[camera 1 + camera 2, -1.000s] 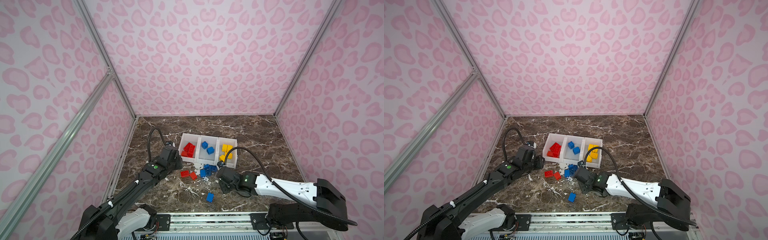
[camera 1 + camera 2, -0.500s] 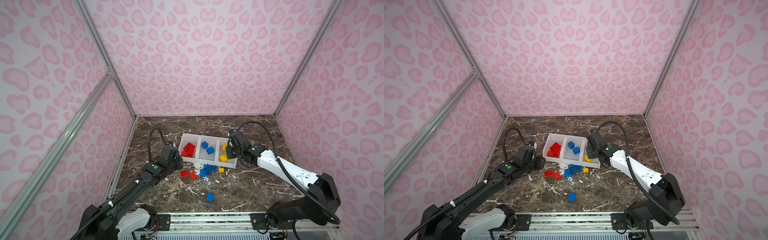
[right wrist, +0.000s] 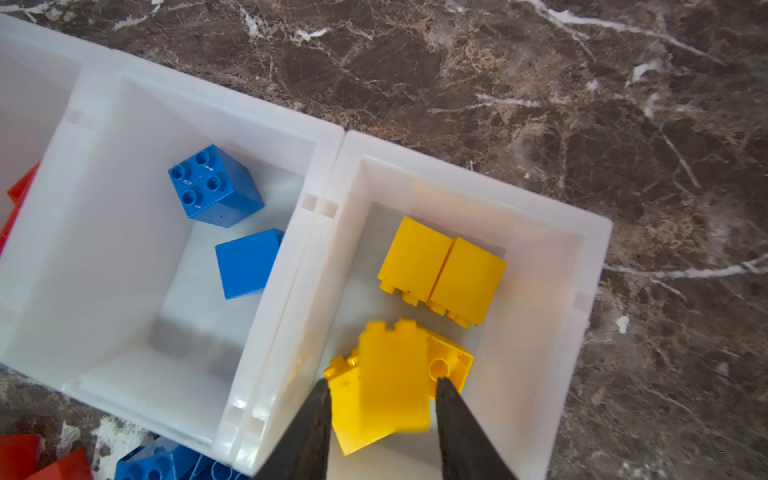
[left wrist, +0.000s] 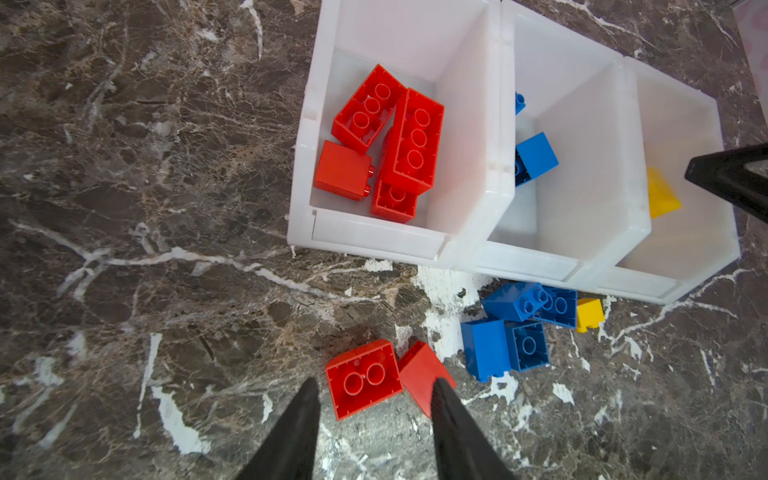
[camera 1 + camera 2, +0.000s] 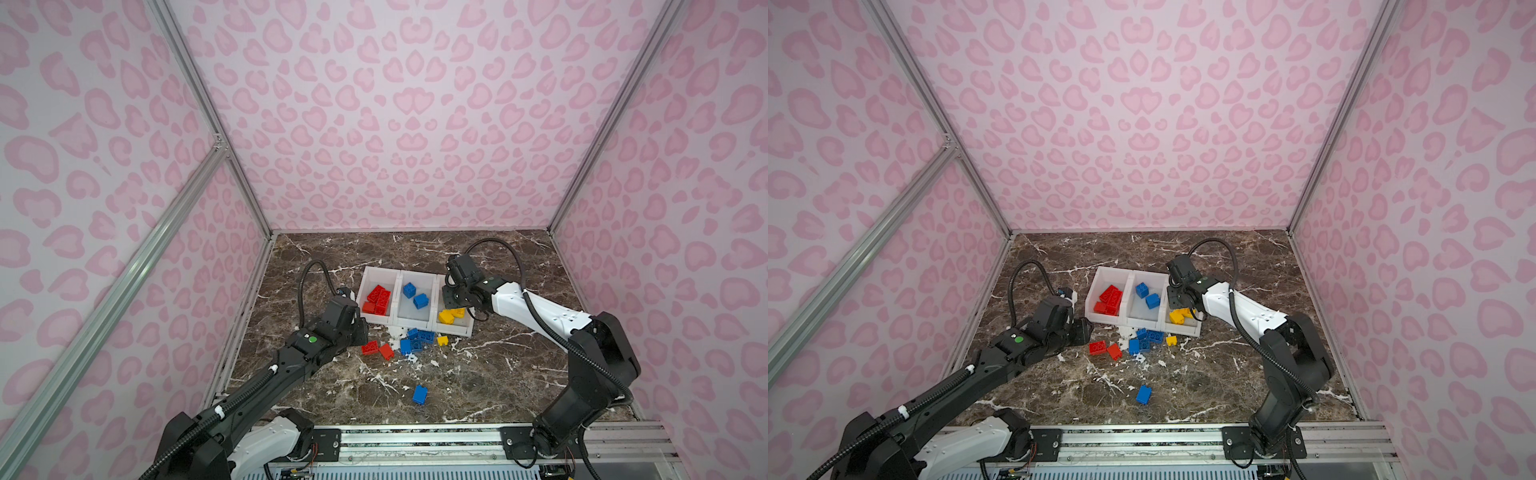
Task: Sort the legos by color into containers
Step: 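Lift the yellow brick and drop it into the compartment nearest the right gripper, then lower the left gripper onto a red brick in front of the bin and grasp it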
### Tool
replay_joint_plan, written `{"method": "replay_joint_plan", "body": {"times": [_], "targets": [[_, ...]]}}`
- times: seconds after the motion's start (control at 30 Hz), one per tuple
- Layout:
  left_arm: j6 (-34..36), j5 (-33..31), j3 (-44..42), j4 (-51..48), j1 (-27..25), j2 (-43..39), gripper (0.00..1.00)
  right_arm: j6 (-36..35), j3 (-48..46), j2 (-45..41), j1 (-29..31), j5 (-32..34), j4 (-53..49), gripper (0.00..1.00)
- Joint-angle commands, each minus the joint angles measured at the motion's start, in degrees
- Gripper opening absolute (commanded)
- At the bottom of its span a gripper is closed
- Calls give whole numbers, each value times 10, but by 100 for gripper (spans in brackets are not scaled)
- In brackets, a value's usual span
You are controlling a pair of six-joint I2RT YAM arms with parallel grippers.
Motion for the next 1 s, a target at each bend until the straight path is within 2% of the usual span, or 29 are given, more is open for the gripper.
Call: {"method": "replay_joint_plan", "body": {"times": [0.0, 0.13, 0.73, 0.83, 0.97], "targets": [[-7, 1, -5, 4, -2, -4, 47, 4, 1, 1, 0, 0, 8, 53], [-9, 0, -6, 3, -4, -6, 47, 7, 0, -5, 0, 2, 6, 58], [-12, 7, -10, 0, -18, 18, 49, 24, -38, -60, 2, -11, 11, 58], [-15, 9, -11, 4, -30, 35, 52, 29, -48, -71, 4, -15, 12, 58], [-19, 1, -8, -2, -38, 59, 63, 33, -54, -86, 14, -14, 9, 58]]}}
